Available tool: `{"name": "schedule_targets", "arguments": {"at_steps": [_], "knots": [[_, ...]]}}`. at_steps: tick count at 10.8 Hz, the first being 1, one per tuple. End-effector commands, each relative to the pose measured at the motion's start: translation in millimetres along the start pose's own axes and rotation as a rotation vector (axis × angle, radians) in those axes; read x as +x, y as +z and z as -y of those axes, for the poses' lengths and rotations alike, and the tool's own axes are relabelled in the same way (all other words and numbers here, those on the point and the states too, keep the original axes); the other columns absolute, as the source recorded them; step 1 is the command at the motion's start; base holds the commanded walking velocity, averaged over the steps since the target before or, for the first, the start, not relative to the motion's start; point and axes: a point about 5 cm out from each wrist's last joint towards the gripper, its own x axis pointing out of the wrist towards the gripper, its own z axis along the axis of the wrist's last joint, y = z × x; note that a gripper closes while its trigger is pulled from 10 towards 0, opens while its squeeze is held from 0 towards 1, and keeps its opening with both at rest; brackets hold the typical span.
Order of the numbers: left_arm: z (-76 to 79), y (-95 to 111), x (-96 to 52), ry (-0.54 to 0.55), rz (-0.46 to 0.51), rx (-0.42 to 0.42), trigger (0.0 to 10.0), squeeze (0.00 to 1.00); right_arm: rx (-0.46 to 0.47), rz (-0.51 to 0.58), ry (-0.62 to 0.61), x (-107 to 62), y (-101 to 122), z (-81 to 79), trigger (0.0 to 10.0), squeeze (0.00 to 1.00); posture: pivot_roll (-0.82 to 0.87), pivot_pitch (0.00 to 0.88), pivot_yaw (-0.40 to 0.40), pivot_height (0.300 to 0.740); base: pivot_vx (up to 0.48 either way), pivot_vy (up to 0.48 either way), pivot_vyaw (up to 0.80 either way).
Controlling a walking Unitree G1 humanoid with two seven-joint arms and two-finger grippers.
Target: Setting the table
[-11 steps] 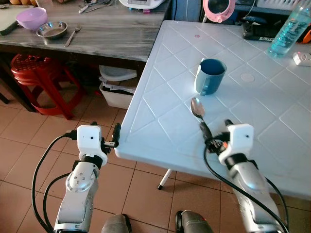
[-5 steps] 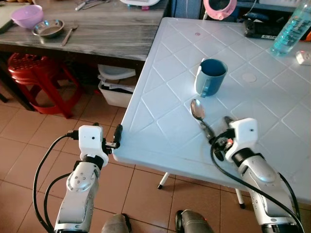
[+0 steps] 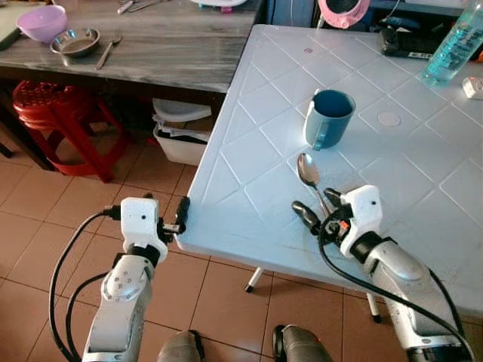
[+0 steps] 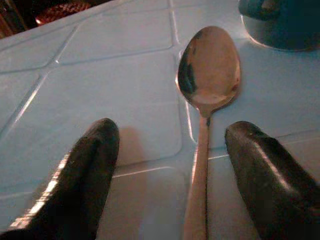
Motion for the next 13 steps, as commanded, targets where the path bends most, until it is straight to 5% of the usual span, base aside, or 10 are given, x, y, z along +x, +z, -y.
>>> {"name": "schedule_targets", "arguments": {"at_steps": [1,4,6,8,9,10,12,13], "knots": [[4.7,-3.6,-5.0,-0.061,-0.023,-0.026,10.0,0.00,0.030,-0.079,-0.030,-3.2,-13.1,5.6,2.6,0.00,-0.04,0.181,0.056,0.740,0.000,0.000,0.00],[18.3,1.0,-14.5,-0.231,-0.002,-0.083,10.0,0.00,0.010,-0.124,-0.051,-6.0,-14.4,17.7,4.2,0.00,-0.04,0.195,0.053,0.740,0.000,0.000,0.00],[17.9,0.9,-15.1,-0.234,-0.008,-0.087,10.0,0.00,0.025,-0.139,-0.036,-2.4,-12.6,24.0,4.6,0.00,-0.04,0.202,0.053,0.740,0.000,0.000,0.00],[21.8,-0.3,-18.7,-0.284,-0.023,-0.105,10.0,0.00,0.038,-0.172,-0.013,2.4,-14.4,29.2,3.7,0.00,-0.04,0.212,0.051,0.740,0.000,0.000,0.00],[25.3,1.1,-22.1,-0.333,-0.019,-0.123,10.0,0.00,0.062,-0.192,-0.008,4.1,-18.4,32.5,2.2,0.00,-0.03,0.214,0.049,0.740,0.000,0.000,0.00],[26.7,2.3,-22.9,-0.355,-0.014,-0.122,10.0,0.00,0.069,-0.210,0.013,5.0,-22.1,32.6,2.2,0.00,-0.03,0.215,0.050,0.740,0.000,0.000,0.00],[28.9,2.9,-24.2,-0.386,-0.015,-0.126,10.0,0.00,0.174,-0.228,-0.008,6.0,-31.4,35.9,0.0,0.00,-0.03,0.213,0.051,0.740,0.000,0.000,0.00],[29.0,3.1,-24.3,-0.394,-0.017,-0.117,10.0,0.00,0.226,-0.227,-0.020,6.4,-33.8,36.4,0.0,0.00,-0.03,0.213,0.051,0.740,0.000,0.000,0.00]]}}
